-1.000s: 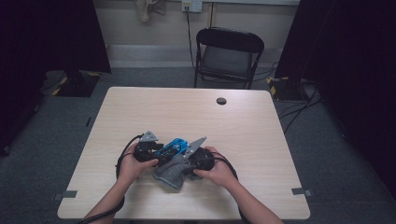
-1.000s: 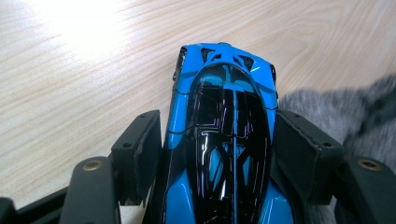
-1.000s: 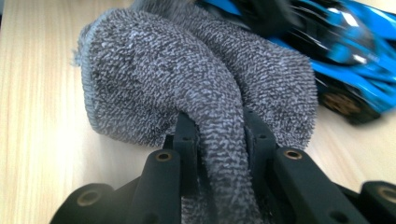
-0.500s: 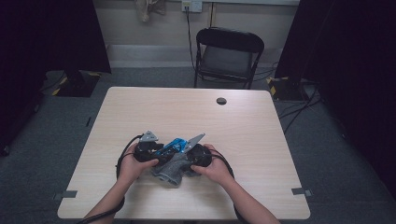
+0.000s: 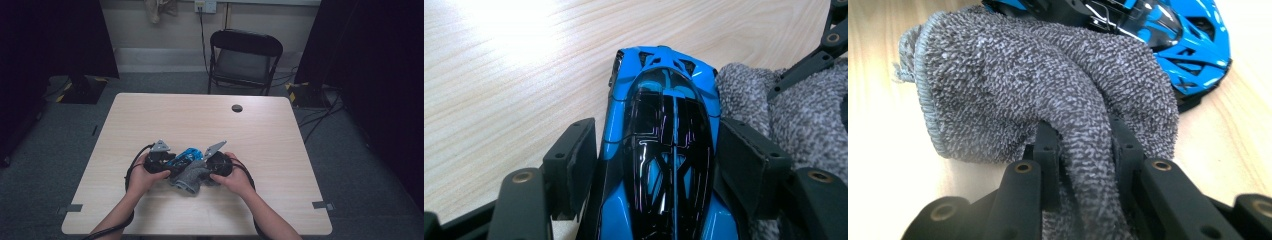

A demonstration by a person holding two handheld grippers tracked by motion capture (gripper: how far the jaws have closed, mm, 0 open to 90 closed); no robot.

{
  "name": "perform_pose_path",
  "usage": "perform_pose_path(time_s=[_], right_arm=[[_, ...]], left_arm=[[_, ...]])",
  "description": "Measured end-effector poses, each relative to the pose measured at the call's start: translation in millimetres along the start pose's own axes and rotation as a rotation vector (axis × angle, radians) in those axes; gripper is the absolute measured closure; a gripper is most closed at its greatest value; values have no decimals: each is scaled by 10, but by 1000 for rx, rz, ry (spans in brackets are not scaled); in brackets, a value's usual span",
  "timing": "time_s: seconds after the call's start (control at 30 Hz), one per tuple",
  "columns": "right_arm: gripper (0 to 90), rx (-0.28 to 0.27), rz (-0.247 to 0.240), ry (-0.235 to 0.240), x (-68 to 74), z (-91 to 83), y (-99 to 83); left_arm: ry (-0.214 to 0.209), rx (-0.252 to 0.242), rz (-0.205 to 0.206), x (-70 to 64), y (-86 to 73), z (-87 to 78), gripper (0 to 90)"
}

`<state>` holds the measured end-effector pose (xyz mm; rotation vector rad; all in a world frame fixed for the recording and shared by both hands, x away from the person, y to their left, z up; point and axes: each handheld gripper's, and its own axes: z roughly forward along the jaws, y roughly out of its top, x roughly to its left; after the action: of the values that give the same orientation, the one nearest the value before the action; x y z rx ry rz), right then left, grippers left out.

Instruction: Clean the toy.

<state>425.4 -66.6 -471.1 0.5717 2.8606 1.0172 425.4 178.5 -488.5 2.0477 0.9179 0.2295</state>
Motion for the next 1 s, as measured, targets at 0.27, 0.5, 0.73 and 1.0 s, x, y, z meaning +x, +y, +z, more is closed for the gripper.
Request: perform_pose_path(time_s=[0.27,0.5,0.73,1.0], right_arm=[[720,9,27,-39,-87,-69,-53],[720,20,61,-80,-173,-138,-106],[720,22,107,-120,-278,-252,-201],[720,13,131,-135,-359,-364,-321]], left_arm=[[3,1,5,0,-1,-3,334],[5,6,6,-6,4,-6,334],[10,7,10,-13,8,-3,333],[29,10,50,-48,35,4,318]])
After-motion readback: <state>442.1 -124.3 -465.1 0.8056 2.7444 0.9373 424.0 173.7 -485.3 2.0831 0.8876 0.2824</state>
